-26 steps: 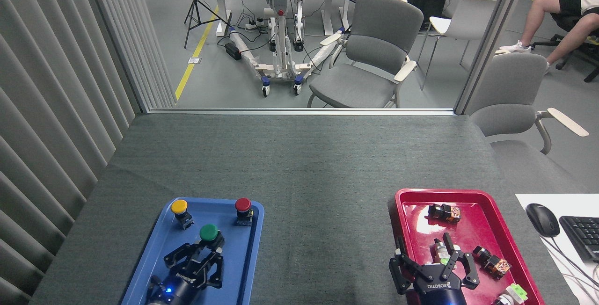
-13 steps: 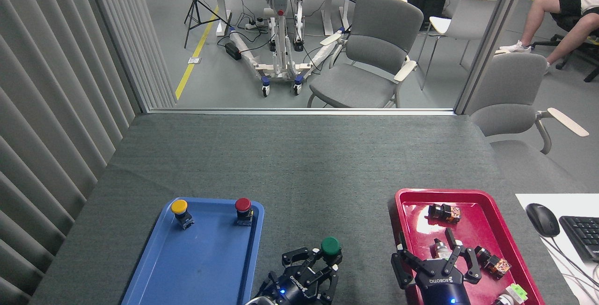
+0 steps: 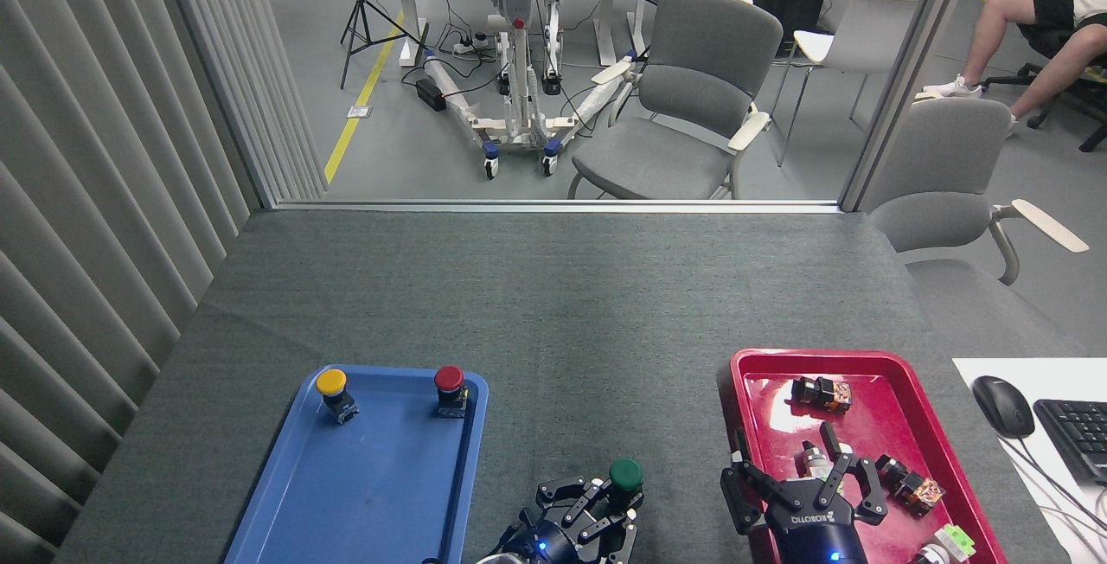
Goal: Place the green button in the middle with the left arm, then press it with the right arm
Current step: 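Carry the green button off the blue tray toward the table middle, then release the green button on the table and withdraw the left hand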
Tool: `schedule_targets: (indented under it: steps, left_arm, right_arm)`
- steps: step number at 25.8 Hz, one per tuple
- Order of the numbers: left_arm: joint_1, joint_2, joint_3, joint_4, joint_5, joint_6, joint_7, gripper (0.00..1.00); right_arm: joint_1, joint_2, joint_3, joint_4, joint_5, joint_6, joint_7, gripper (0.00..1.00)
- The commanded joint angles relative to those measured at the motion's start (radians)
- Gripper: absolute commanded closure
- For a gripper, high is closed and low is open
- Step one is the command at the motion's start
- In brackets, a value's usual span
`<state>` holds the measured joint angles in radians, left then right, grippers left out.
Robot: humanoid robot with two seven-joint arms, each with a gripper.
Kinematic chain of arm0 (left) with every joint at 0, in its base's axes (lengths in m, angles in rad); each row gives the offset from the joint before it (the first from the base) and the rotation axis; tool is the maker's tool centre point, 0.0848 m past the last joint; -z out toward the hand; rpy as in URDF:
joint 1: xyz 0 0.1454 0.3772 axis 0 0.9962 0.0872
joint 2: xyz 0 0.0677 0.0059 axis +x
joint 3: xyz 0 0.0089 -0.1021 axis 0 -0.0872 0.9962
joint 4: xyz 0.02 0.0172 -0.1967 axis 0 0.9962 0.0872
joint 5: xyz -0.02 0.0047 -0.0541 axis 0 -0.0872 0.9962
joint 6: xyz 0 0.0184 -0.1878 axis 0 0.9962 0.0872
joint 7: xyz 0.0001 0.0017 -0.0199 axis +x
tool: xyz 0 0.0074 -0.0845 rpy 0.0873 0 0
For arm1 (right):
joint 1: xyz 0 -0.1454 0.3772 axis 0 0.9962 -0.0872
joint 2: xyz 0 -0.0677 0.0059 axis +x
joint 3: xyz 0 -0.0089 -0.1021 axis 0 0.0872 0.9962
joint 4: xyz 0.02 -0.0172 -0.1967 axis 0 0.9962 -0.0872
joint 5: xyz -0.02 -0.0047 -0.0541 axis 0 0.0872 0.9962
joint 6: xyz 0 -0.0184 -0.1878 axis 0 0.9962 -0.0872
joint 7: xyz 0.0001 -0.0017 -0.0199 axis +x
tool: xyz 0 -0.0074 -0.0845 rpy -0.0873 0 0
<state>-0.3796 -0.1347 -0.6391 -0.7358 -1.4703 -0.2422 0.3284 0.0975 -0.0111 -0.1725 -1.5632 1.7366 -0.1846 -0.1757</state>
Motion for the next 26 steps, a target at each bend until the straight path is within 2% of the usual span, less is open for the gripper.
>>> schedule_targets:
  steps: [1, 7, 11, 13, 15, 16, 19, 21, 24, 26]
  left_arm:
    - [-0.001, 0.000, -0.002, 0.001, 0.007, -0.009, 0.009, 0.01]
    - [0.007, 0.007, 0.006, -0.031, 0.013, -0.040, 0.009, 0.01]
    - [0.044, 0.027, 0.010, -0.148, 0.013, -0.034, 0.008, 0.01]
    - [0.074, 0.066, 0.022, -0.223, 0.013, -0.026, 0.008, 0.01]
    - [0.116, 0.119, 0.082, -0.310, 0.021, 0.000, 0.004, 0.01]
    - [0.149, 0.139, 0.128, -0.358, 0.027, 0.018, 0.004, 0.01]
    - [0.254, 0.202, 0.259, -0.508, 0.027, 0.052, 0.008, 0.01]
    - [0.317, 0.236, 0.355, -0.599, 0.027, 0.075, 0.000, 0.01]
    - [0.393, 0.236, 0.529, -0.677, 0.030, 0.133, -0.008, 0.01]
    - [0.404, 0.233, 0.592, -0.686, 0.030, 0.159, -0.008, 0.01]
  right_arm:
    - [0.004, -0.004, 0.002, 0.002, -0.002, -0.006, 0.001, 0.01]
    - [-0.009, 0.011, 0.001, 0.002, 0.000, -0.007, 0.010, 0.01]
    - [-0.007, 0.011, 0.002, 0.002, 0.000, -0.009, 0.008, 0.04]
    - [-0.005, 0.013, 0.004, 0.003, -0.002, -0.012, 0.008, 0.07]
    - [-0.005, 0.014, 0.004, 0.003, -0.002, -0.013, 0.007, 0.18]
    - [-0.005, 0.014, 0.004, 0.003, -0.002, -0.015, 0.004, 0.30]
    - [-0.004, 0.017, 0.021, 0.003, -0.002, -0.041, -0.002, 0.76]
    - [0.002, 0.019, 0.048, 0.003, -0.026, -0.084, -0.007, 0.99]
    - [0.005, 0.017, 0.103, 0.003, -0.091, -0.136, -0.002, 1.00]
    - [0.005, 0.017, 0.142, 0.003, -0.097, -0.153, -0.001, 1.00]
